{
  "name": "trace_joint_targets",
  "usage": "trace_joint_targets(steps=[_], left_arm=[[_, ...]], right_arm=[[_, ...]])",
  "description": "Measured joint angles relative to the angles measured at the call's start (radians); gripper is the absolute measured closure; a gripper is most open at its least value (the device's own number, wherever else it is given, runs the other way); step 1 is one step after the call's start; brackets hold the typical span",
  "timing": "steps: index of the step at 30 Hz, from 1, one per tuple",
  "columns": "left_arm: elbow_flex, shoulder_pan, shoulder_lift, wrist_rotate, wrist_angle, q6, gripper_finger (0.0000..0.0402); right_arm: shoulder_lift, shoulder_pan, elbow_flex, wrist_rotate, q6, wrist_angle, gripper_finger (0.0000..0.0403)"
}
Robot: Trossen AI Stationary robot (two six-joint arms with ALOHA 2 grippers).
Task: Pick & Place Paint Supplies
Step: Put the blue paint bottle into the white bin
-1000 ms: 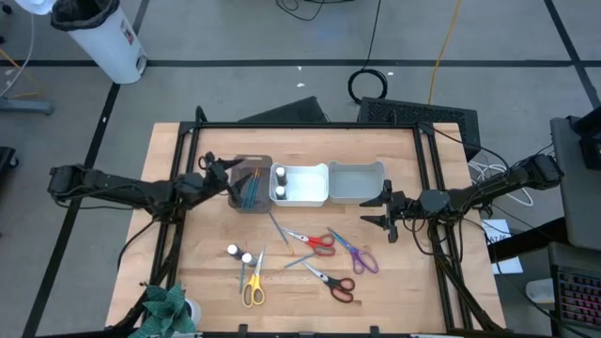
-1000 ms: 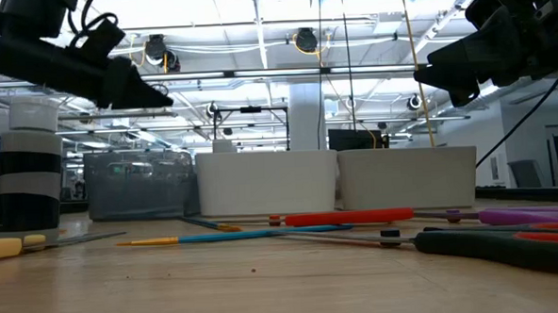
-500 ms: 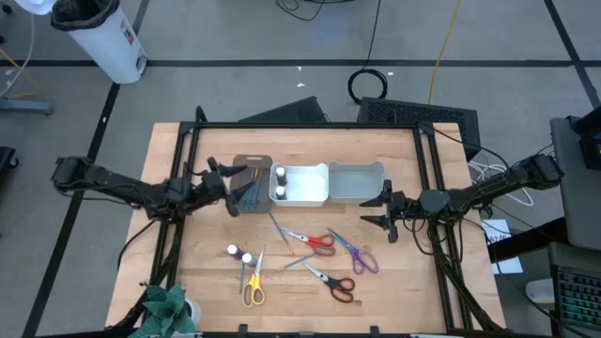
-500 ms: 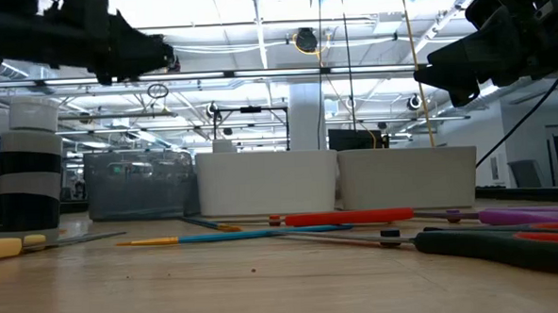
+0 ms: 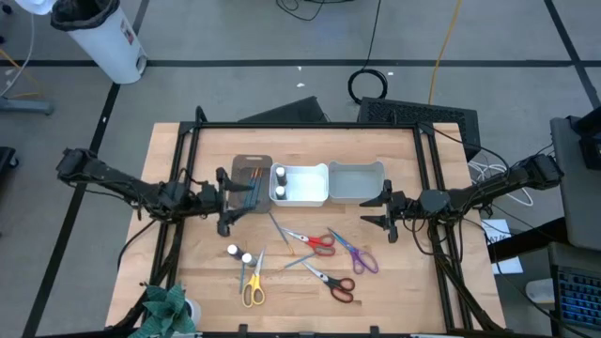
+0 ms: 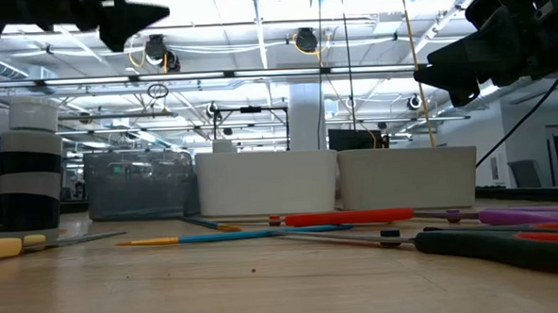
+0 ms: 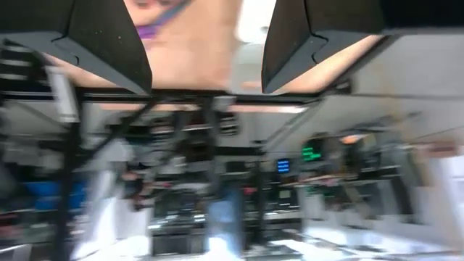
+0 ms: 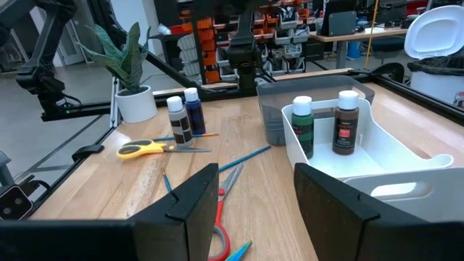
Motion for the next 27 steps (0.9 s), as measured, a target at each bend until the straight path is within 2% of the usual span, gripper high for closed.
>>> trace_joint_targets(steps=[3, 5, 7, 10, 13, 15, 20, 27], left_arm=[[0.027, -0.035, 0.000, 0.070, -0.037, -0.003, 0.0133], [0.062, -0.065, -0.001, 0.095, -0.157, -0.024, 0.0133], [0.138, -0.097, 0.001, 0.091, -0.420, -0.039, 0.0133], [0.277, -0.146, 0.013, 0.049, -0.833, -0.172, 0.0133], [0.383, -0.177, 0.068, 0.042, -1.086, -0.347, 0.0133], [0.420, -0.208, 0.090, 0.084, -1.204, -0.410, 0.0133], [0.436, -0.277, 0.151, 0.143, -1.318, -0.493, 0.0133], [0.437, -0.351, 0.255, 0.182, -1.313, -0.594, 0.0133]], right_arm=[[0.000, 0.000, 0.000, 0.000, 0.000, 0.000, 0.0232], [0.000, 0.000, 0.000, 0.000, 0.000, 0.000, 0.0232], [0.000, 0.000, 0.000, 0.000, 0.000, 0.000, 0.0232], [0.000, 0.000, 0.000, 0.000, 0.000, 0.000, 0.0232], [0.000, 0.000, 0.000, 0.000, 0.000, 0.000, 0.0232], [0.000, 0.000, 0.000, 0.000, 0.000, 0.000, 0.0232], [0.000, 0.000, 0.000, 0.000, 0.000, 0.000, 0.0232], [0.000, 0.000, 0.000, 0.000, 0.000, 0.000, 0.0232]])
